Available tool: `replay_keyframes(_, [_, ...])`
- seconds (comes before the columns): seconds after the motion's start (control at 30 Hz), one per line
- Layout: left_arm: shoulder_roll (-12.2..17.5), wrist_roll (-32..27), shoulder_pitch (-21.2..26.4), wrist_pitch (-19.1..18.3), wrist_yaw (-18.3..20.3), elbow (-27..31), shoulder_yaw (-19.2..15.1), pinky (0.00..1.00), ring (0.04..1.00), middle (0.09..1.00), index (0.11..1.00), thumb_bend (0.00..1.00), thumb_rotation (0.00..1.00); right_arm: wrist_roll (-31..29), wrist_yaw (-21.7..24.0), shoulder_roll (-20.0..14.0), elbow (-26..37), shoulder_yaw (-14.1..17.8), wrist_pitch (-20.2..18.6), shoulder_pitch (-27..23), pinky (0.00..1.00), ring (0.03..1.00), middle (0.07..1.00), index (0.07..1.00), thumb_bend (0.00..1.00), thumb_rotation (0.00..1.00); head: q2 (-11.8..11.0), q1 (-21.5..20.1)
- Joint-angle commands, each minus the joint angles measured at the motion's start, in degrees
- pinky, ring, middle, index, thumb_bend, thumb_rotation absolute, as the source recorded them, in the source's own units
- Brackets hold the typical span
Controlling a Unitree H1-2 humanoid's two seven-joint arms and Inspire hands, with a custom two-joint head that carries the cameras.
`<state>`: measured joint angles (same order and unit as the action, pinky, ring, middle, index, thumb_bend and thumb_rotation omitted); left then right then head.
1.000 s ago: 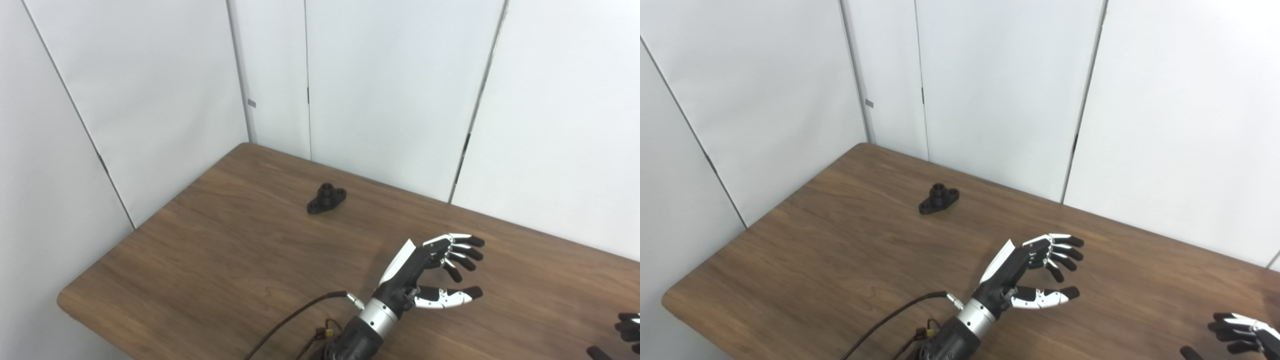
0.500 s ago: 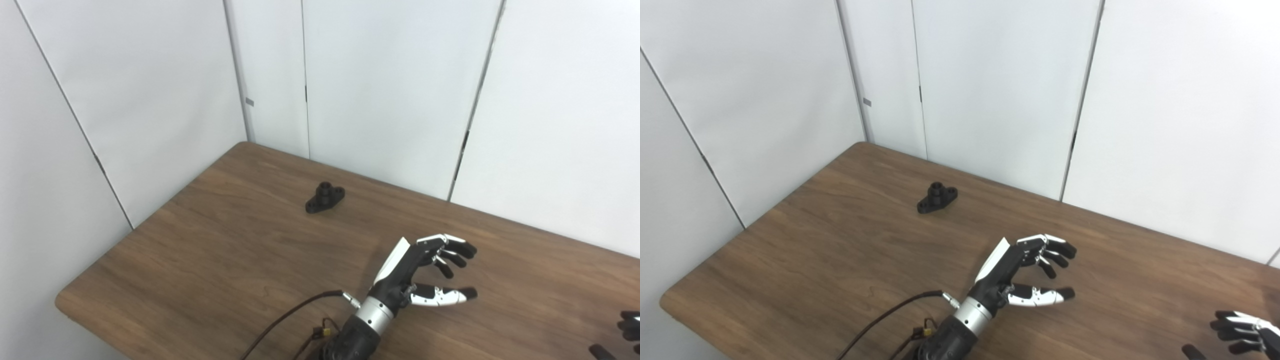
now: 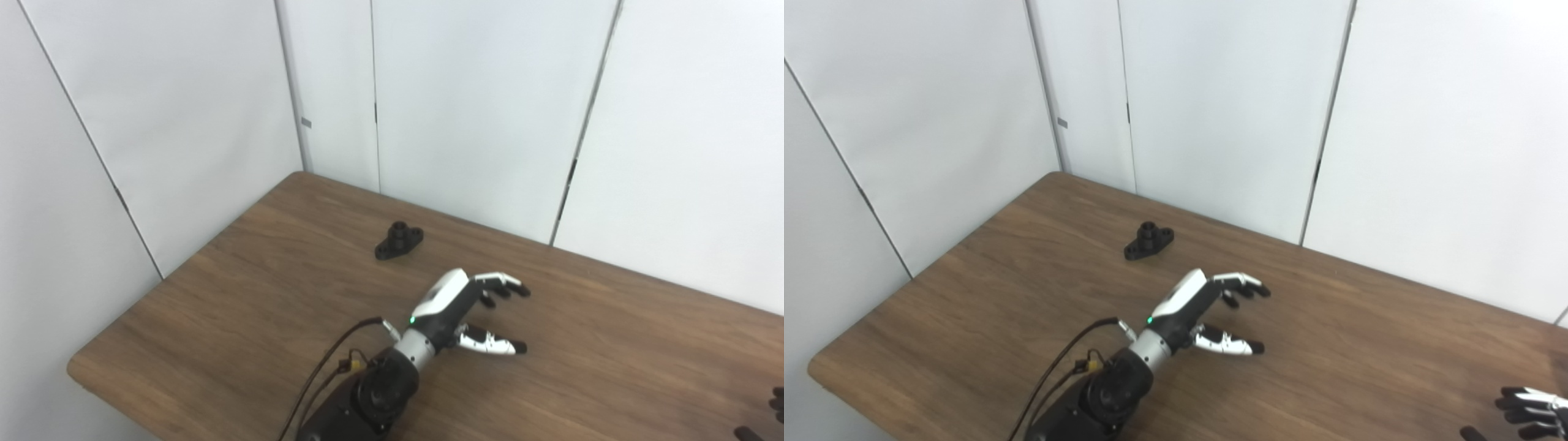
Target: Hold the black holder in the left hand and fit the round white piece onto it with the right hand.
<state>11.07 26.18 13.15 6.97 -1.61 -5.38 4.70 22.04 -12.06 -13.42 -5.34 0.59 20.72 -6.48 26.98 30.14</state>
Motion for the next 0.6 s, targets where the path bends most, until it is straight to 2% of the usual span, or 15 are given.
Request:
replay_keyframes(0.0, [1.83, 0.72, 2.83, -0.54, -1.97, 2.93, -1.91, 0.68, 0.799, 0.814, 0.731, 0.82, 0.09, 0.86, -0.56, -1.89, -1.49, 0.72, 2.13, -0.18, 0.40, 0.510, 0.615, 0.498, 0.50, 0.15, 0.10, 0.07])
replay_keyframes(0.2, [4.50, 3.03, 3.33, -0.86, -4.43, 4.75, -4.63, 0.69, 0.821, 0.843, 0.743, 0.78, 0.10, 0.60, -0.56, -2.05, -2.03, 0.64, 2.20, -0.31, 0.41, 0.519, 0.622, 0.498, 0.50, 0.15, 0.23, 0.08])
replay_keyframes(0.37, [6.61, 5.45, 3.94, -3.96, -4.79, 7.70, -6.52, 0.68, 0.817, 0.849, 0.732, 0.77, 0.09, 0.59, -0.59, -2.19, -1.97, 0.66, 2.15, -0.30, 0.40, 0.519, 0.624, 0.498, 0.50, 0.15, 0.46, 0.11])
replay_keyframes(0.57, [7.99, 6.22, 5.26, -7.34, -5.27, 9.31, -9.48, 0.72, 0.843, 0.854, 0.722, 0.78, 0.05, 0.55, -0.59, -2.10, -1.82, 0.69, 2.43, -0.20, 0.40, 0.509, 0.617, 0.498, 0.50, 0.15, 0.63, 0.14])
